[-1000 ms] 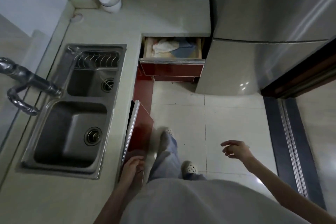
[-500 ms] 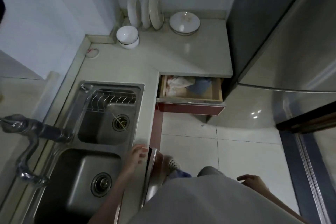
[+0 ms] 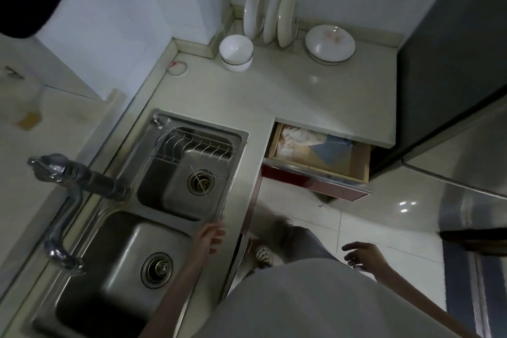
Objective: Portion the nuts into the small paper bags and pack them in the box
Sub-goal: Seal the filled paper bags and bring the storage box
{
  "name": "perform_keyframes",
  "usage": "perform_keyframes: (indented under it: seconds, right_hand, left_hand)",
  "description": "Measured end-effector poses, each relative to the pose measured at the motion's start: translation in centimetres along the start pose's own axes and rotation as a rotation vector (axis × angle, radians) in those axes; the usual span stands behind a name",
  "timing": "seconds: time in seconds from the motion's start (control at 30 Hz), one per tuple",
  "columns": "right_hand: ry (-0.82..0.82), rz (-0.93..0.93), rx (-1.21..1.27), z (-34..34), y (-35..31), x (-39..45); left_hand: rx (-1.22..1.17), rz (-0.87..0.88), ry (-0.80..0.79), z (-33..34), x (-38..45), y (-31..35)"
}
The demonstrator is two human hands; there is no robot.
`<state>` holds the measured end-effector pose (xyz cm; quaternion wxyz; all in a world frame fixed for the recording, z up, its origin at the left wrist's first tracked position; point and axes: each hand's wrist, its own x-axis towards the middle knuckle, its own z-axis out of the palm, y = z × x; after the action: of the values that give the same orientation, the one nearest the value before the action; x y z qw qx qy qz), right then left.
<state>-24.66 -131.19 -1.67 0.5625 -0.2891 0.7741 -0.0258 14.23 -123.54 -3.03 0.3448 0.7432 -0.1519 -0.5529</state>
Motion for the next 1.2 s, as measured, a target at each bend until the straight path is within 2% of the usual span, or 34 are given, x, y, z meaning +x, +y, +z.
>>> perform_keyframes:
  seconds: [0.4,0.53,0.6,0.7,0.93,1.2]
  right_hand:
    - [-0.244,-0.297,-0.264,2.2,-14.1,4.4]
    - [-0.371,-0.336,-0.348,1.7,-17.5,6.2]
    - [-0.365,-0.357,-0.353,1.4,-18.6,7.5]
    - [-0.326,-0.361,-0.383,0.6,-19.3,9.6]
    - [-0.284,-0.194,-0.439,-2.5,-17.6,13.7]
    - [-0.336,-0.176,-0.555,-3.9,-17.5,15.4]
  left_hand:
    - [-0.169,-0.065,0.250,1.2,-3.7,-1.7]
    - [-0.253,-0.103,0.319,3.2,-5.0,-1.3]
    - [-0.268,-0.131,0.334,4.2,-5.1,-1.1]
    - [-0.254,-0.160,0.338,5.4,-4.7,-0.9]
    - [-0.294,-0.159,0.369,7.5,-4.6,0.1]
    - [-0.351,-0.148,0.484,9.1,-6.6,-0.2]
